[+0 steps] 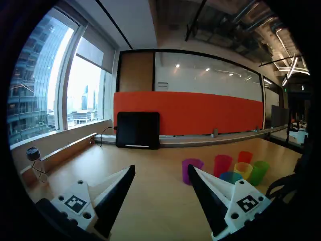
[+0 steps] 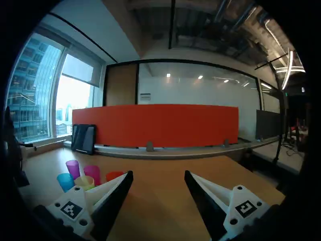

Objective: Pour water

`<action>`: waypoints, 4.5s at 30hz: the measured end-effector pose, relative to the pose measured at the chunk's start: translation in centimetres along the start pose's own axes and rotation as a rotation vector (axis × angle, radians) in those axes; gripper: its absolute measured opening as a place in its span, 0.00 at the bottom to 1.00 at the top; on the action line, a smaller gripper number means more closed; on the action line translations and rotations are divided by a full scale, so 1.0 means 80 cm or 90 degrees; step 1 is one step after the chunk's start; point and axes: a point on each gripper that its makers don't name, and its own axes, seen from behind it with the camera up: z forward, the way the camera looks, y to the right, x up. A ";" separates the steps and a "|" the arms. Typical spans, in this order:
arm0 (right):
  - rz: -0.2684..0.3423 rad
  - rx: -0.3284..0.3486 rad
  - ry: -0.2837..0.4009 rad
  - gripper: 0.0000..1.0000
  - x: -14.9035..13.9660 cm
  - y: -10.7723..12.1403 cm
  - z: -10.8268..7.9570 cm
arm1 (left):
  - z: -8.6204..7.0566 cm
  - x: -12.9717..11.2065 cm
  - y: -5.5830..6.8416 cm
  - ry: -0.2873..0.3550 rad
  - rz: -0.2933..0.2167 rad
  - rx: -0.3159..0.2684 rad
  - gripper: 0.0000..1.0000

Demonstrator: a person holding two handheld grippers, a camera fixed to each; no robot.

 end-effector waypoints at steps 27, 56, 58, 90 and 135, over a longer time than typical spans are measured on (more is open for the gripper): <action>-0.014 0.055 0.014 0.99 0.166 -0.013 0.021 | 0.015 0.221 0.034 0.053 0.019 -0.097 0.97; -0.049 0.262 -0.002 0.99 0.176 -0.091 0.008 | 0.021 0.207 0.118 0.016 0.037 -0.291 0.97; -0.050 0.272 -0.002 0.99 0.176 -0.096 0.007 | 0.022 0.203 0.120 0.012 0.039 -0.298 0.97; -0.074 0.373 -0.118 0.99 0.077 -0.130 0.009 | 0.034 0.092 0.165 -0.073 0.080 -0.405 0.97; -0.151 0.443 -0.276 0.99 -0.122 -0.157 0.019 | 0.047 -0.099 0.190 -0.225 0.122 -0.477 0.97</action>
